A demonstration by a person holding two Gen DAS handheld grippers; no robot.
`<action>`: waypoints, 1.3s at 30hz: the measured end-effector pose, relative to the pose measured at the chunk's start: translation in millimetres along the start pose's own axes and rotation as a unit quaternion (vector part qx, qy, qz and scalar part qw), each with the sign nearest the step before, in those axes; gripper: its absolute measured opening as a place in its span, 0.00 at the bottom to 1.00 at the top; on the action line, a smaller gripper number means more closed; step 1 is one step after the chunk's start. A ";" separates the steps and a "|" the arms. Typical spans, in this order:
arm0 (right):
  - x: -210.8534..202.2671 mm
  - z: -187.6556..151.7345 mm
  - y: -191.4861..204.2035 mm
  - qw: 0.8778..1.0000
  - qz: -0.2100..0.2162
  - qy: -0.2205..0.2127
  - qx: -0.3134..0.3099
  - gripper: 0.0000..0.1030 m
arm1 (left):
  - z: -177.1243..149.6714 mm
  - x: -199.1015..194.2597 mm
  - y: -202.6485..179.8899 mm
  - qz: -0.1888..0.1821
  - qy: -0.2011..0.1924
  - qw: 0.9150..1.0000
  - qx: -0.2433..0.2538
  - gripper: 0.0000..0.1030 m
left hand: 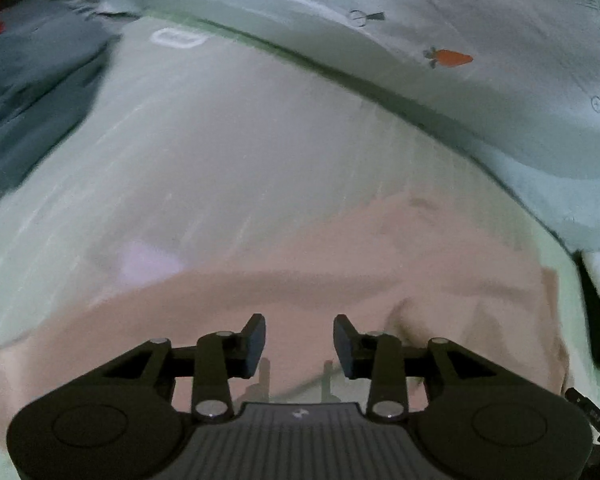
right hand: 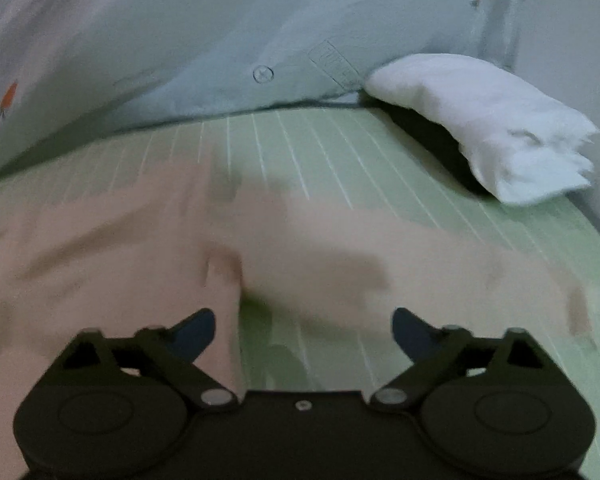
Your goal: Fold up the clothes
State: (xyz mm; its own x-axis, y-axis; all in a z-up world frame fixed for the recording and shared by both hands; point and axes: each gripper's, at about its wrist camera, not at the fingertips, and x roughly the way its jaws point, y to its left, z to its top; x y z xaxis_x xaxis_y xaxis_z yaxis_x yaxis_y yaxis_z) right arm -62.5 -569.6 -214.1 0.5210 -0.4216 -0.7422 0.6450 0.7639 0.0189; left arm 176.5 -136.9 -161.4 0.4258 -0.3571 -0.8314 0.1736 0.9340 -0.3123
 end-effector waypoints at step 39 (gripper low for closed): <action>53.9 49.0 -17.5 0.997 -0.067 -0.032 -0.026 0.94 | 79.5 96.7 -134.0 0.019 -0.042 0.991 0.126 0.45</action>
State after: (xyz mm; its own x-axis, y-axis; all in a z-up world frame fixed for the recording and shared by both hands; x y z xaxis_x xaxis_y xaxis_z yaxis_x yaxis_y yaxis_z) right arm -18.4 -629.6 -221.7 0.4682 -0.5502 -0.6914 0.6822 0.7224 -0.1129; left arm 265.0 -297.5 -163.4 0.5075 -0.3308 -0.7957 0.3677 0.9182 -0.1472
